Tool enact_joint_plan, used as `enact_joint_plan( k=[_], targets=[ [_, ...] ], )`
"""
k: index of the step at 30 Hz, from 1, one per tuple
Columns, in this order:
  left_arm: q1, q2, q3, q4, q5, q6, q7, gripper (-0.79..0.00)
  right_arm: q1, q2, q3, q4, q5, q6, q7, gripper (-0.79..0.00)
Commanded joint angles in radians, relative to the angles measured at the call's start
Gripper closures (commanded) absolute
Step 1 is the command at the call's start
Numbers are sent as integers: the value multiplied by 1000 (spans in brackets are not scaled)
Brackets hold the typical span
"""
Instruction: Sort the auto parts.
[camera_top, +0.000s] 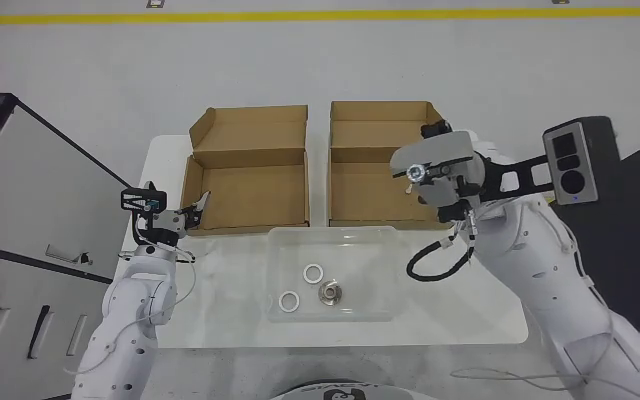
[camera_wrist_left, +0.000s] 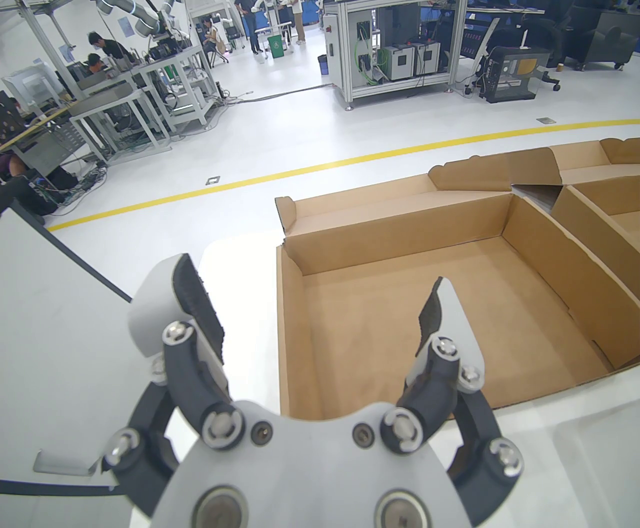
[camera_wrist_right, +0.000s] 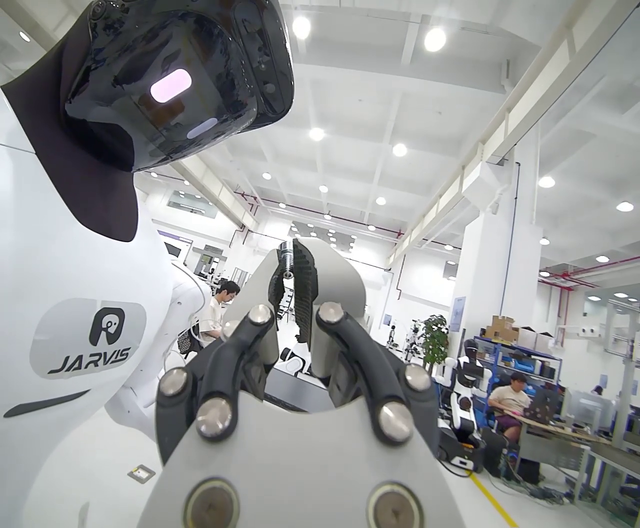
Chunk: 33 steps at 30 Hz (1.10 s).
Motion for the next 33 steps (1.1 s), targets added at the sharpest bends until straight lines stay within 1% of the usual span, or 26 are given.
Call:
enact_joint_plan(
  k=[1, 13, 15, 19, 21, 22, 24, 25, 29, 30, 33],
  targets=[
    [0, 0, 0, 0, 0, 0, 0, -785, 0, 0, 0, 0, 0, 0, 0, 0],
    [0, 0, 0, 0, 0, 0, 0, -785, 0, 0, 0, 0, 0, 0, 0, 0],
    [0, 0, 0, 0, 0, 0, 0, -785, -8, 1, 22, -2, 14, 18, 30, 0],
    [0, 0, 0, 0, 0, 0, 0, -785, 13, 21, 99, 30, -11, 0, 203, 0],
    [0, 0, 0, 0, 0, 0, 0, -785, 24, 33, 125, 49, 12, 0, 278, 0],
    [0, 0, 0, 0, 0, 0, 0, -785, 36, 42, 137, 55, -5, 0, 346, 0],
    [0, 0, 0, 0, 0, 0, 0, -785, 51, 55, 157, 77, 27, 0, 429, 0],
    [0, 0, 0, 0, 0, 0, 0, -785, 66, 64, 169, 83, 12, 0, 500, 0],
    [0, 0, 0, 0, 0, 0, 0, -785, 104, 91, 188, 99, 14, 0, 710, 0],
    [0, 0, 0, 0, 0, 0, 0, -785, 107, 95, 185, 108, 39, 0, 736, 0],
    [0, 0, 0, 0, 0, 0, 0, -785, 134, 108, 168, 115, 51, 0, 851, 0]
  ],
)
